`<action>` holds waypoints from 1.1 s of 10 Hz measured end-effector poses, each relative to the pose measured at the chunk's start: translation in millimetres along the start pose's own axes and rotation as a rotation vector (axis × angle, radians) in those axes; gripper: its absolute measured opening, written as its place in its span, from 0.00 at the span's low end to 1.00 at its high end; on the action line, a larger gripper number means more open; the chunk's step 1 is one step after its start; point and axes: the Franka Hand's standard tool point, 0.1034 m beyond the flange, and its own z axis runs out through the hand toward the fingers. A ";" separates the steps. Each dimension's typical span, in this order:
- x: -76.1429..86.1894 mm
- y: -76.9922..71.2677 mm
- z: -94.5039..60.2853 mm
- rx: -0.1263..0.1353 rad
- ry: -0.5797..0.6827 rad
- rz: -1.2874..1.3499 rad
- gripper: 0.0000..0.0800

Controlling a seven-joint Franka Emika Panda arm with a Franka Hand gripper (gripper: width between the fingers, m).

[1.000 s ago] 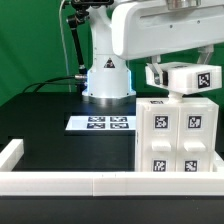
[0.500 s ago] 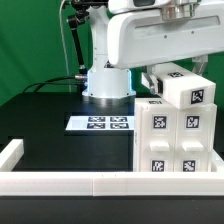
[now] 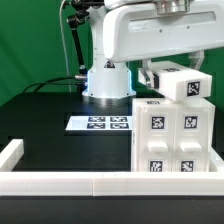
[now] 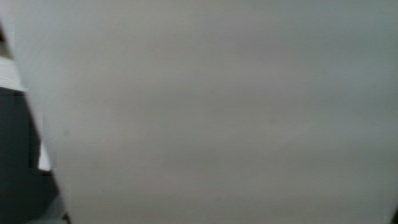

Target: Assemble cabinet

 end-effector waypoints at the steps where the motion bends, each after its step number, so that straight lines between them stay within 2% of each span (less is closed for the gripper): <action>1: -4.3 1.7 5.5 -0.012 0.023 -0.010 0.68; 4: -5.5 3.0 9.9 -0.031 0.064 -0.013 0.68; 11: -5.2 3.1 9.9 -0.031 0.067 -0.013 0.68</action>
Offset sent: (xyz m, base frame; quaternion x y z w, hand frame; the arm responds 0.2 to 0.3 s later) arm -0.0094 0.0038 -0.0100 -0.0008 0.0225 0.0057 0.9997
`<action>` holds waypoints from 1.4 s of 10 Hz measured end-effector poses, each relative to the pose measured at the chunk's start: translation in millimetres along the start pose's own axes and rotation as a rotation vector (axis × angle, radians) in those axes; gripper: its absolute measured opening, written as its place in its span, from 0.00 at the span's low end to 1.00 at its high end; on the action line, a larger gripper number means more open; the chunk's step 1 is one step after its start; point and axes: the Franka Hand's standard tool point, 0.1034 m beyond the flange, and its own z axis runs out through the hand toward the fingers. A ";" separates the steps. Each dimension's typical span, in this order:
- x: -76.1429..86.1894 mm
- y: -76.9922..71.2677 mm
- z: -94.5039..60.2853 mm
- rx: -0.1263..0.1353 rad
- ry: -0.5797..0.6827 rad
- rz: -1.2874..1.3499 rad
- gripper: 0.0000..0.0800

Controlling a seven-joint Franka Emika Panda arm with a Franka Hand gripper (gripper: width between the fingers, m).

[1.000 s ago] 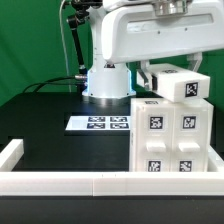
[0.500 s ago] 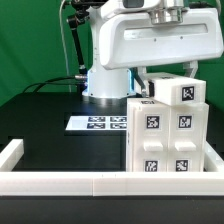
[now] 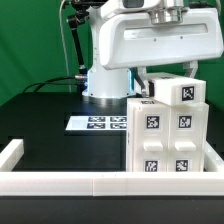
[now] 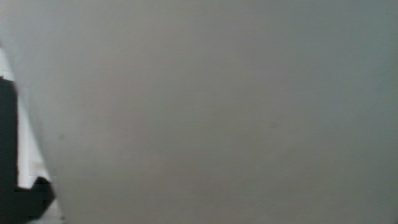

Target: Assemble cabinet

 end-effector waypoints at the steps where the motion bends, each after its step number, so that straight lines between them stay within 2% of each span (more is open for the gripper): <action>1: 0.0 0.0 0.0 0.000 0.000 0.000 0.68; 6: 0.0 -0.1 0.0 0.000 0.000 0.026 0.68; 14: 1.2 -6.5 1.4 0.016 0.035 0.646 0.68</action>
Offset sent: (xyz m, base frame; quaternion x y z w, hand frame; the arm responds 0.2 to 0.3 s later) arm 0.0000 0.0000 0.0000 0.0000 0.0000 0.0650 0.9979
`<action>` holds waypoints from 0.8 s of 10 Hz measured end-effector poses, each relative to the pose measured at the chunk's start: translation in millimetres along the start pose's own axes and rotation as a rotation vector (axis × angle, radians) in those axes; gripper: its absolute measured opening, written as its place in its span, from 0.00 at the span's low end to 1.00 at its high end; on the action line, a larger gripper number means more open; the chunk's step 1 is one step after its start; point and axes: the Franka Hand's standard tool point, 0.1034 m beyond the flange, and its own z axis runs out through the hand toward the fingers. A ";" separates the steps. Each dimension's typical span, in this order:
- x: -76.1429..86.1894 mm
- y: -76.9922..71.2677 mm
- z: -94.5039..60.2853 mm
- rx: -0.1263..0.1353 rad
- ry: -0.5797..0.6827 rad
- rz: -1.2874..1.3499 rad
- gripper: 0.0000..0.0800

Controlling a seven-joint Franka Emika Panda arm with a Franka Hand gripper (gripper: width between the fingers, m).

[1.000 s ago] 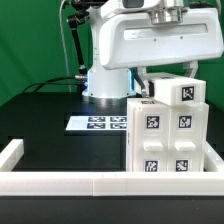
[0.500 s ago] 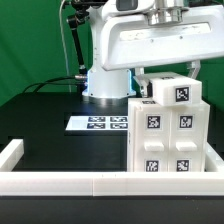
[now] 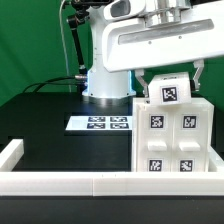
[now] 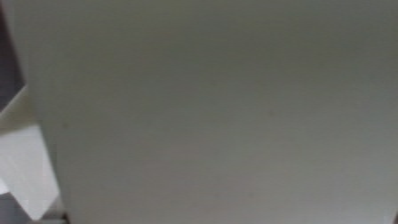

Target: Assemble cabinet

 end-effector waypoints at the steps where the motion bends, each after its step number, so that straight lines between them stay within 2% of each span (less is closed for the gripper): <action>1: -0.4 -1.4 0.3 0.007 0.008 0.088 0.68; 4: -1.2 -1.9 0.9 0.023 0.000 0.349 0.68; 8: -5.3 -9.7 1.8 0.031 -0.013 0.632 0.68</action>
Offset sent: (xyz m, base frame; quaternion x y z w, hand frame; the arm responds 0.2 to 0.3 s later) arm -0.0056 -0.0074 -0.0083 -0.0118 -0.0310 0.2842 0.9582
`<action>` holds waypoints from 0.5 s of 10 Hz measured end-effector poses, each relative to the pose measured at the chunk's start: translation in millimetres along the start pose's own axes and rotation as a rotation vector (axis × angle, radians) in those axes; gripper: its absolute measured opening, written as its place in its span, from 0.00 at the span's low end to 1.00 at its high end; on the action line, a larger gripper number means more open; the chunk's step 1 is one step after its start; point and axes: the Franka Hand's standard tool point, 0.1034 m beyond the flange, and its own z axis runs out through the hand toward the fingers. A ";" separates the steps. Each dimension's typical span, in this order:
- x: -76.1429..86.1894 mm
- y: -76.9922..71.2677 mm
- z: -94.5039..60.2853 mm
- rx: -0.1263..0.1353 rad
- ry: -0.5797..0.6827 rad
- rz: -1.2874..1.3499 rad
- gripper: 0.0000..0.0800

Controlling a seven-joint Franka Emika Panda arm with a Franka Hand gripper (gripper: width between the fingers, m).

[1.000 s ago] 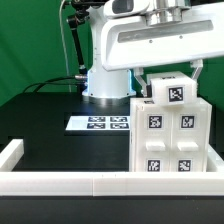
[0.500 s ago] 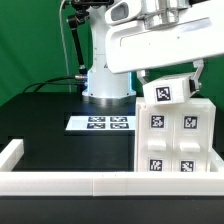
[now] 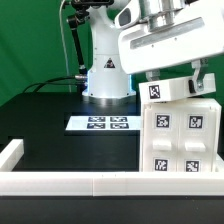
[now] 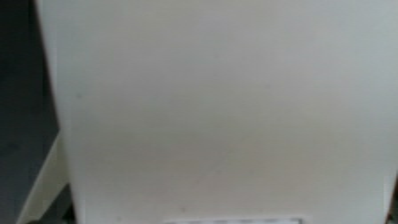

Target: Assemble cabinet

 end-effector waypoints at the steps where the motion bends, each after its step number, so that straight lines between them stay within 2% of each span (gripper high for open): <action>1: -0.2 -0.4 0.1 0.002 -0.001 0.096 0.68; 5: -0.5 -1.6 0.6 0.016 -0.009 0.410 0.68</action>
Offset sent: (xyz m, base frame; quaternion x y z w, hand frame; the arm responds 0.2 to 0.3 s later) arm -0.0013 -0.0030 -0.0067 -0.0184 0.0135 0.2438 0.9696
